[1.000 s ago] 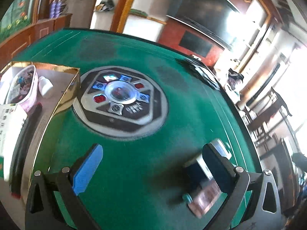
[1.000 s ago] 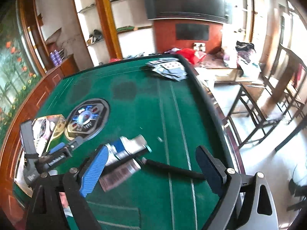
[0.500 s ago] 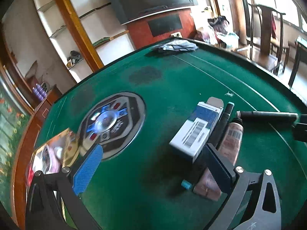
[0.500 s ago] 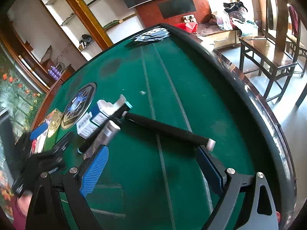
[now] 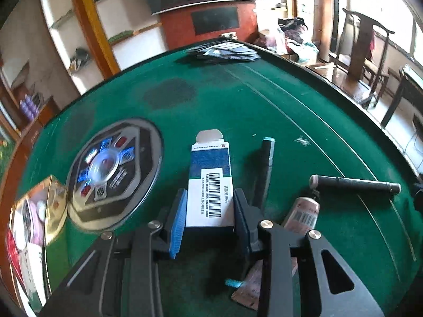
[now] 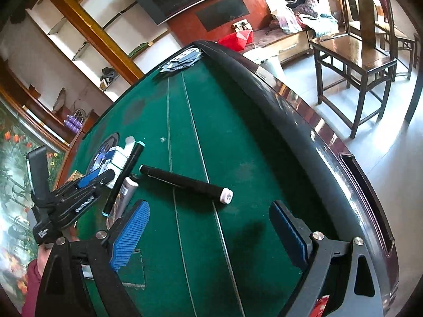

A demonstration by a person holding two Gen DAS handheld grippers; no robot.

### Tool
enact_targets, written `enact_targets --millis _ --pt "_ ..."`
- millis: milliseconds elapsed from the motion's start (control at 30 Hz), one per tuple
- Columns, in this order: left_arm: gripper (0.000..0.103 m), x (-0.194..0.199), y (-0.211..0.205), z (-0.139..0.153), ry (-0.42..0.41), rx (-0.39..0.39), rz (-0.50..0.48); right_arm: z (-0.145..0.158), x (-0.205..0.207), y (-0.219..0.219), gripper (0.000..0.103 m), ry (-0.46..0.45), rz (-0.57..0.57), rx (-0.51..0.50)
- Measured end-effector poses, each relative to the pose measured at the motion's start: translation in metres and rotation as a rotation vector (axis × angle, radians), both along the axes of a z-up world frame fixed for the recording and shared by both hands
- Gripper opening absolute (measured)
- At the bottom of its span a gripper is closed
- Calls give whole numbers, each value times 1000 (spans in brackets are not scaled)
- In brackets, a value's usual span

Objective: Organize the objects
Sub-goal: 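Lower the left tool onto the white-and-blue barcode box and grasp it, then grasp the white-cap black marker with the right tool while the left tool holds the box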

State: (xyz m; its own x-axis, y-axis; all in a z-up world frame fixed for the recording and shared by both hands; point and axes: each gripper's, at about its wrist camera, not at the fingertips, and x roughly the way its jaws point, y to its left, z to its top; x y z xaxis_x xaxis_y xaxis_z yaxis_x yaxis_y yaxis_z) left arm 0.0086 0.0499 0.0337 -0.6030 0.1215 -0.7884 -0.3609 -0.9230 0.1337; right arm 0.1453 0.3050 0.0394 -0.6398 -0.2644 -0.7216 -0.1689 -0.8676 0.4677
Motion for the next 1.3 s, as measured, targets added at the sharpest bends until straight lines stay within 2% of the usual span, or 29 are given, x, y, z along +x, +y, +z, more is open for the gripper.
enact_targets --millis 133,267,367,400,500,600,633,667,700,733,900,967,1100,1167,1200,1267,1300 --pt "33 4 -24 6 -28 39 45 0 -1 -5 95 -5 32 20" --pt "34 5 -33 0 -40 -10 63 2 -8 -14 95 -15 89 65" --pt "46 -3 -32 -13 -81 -32 85 8 -19 -26 95 -35 159 114" --pt "55 -6 -30 -16 -92 -34 86 12 -24 -32 95 -37 190 146" --pt "72 -12 -23 -17 -59 -55 101 19 -34 -43 95 -39 246 245" --pt "73 -14 -17 -17 -17 -57 96 19 -49 -53 95 -38 295 315" --pt "67 -12 -17 -17 -13 -52 93 17 -56 -56 95 -42 307 339" --pt "57 -11 -20 -16 -33 -17 76 15 -60 -60 95 -44 316 355" --pt "33 -11 -22 -15 -56 14 68 12 -65 -64 95 -49 332 375" --pt "33 -9 -24 -14 -72 26 75 7 -70 -69 94 -54 349 397" --pt "33 17 -43 0 -48 81 90 -6 -78 -80 88 -63 388 442" --pt "33 29 -54 10 -47 130 105 -12 -80 -82 79 -78 393 439" --pt "33 49 -68 24 -48 202 108 -12 -80 -87 68 -68 380 502" --pt "33 59 -73 30 -47 230 106 -9 -78 -93 48 -63 389 503" --pt "33 63 -75 31 -47 238 105 -9 -78 -97 42 -62 393 509" --pt "33 74 -78 35 -32 246 103 -7 -75 -108 19 -63 403 528" --pt "33 78 -78 37 -22 242 104 -7 -74 -114 16 -65 402 545"
